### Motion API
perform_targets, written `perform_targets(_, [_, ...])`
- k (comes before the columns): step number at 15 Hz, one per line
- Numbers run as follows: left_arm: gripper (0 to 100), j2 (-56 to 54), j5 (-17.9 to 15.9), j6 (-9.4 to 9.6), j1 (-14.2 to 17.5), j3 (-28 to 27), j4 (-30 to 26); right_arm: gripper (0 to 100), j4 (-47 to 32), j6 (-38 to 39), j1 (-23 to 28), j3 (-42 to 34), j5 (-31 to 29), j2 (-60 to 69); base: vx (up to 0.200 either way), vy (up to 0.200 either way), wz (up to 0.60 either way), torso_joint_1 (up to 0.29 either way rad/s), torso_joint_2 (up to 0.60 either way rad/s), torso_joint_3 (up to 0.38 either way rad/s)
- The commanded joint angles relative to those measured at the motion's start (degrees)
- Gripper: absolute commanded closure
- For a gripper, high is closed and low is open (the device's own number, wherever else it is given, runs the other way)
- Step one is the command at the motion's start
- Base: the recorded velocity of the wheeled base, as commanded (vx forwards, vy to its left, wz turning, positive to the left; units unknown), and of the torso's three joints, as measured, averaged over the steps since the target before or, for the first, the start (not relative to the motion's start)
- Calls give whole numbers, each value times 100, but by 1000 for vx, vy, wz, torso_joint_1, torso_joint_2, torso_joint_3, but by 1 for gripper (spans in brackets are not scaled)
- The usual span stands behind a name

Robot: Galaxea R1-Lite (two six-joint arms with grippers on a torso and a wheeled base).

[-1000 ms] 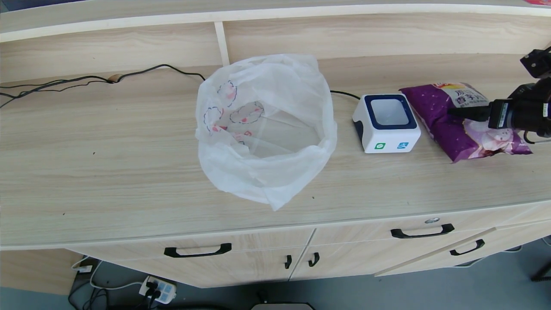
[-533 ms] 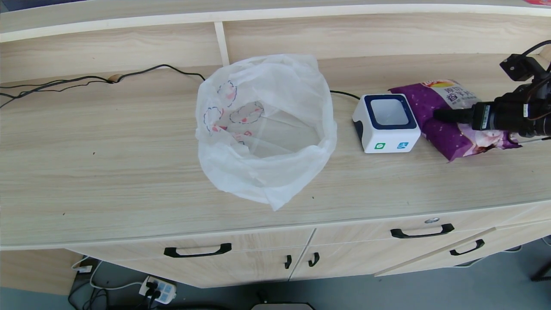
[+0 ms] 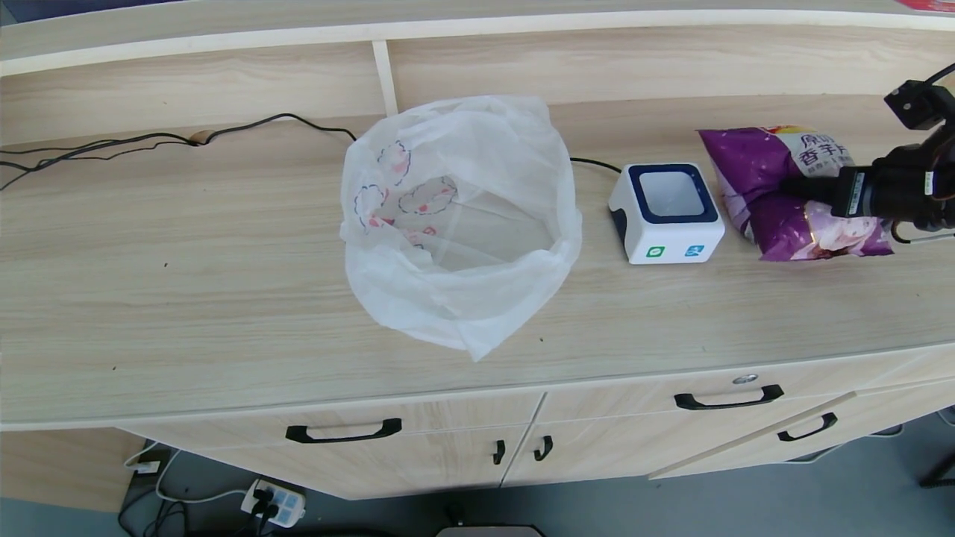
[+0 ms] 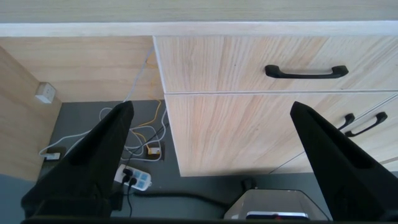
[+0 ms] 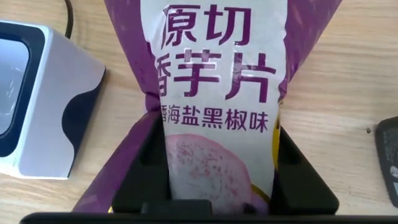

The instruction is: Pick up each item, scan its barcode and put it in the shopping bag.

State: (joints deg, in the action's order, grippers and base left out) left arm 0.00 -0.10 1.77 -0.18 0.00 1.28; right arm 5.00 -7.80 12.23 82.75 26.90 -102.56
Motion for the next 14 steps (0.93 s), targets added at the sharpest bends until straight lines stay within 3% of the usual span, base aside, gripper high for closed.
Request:
perform_targets(1, [0, 9, 1, -1, 1, 0, 4, 100, 10, -2, -1, -31, 25, 184, 0, 0, 0, 0, 0, 0])
perform_targets(4, [0, 9, 1, -1, 1, 0, 4, 100, 10, 16, -1, -233, 43, 544, 0, 0, 0, 0, 0, 0])
perform_targets(9, [0, 0, 1, -1, 1, 0, -5, 100, 10, 209, -10, -1217, 61, 1528, 0, 0, 0, 0, 0, 0])
perform_targets(14, [0, 0, 1, -1, 1, 0, -5, 100, 10, 1369, -317, -2228, 192, 3137, 0, 0, 0, 0, 0, 0])
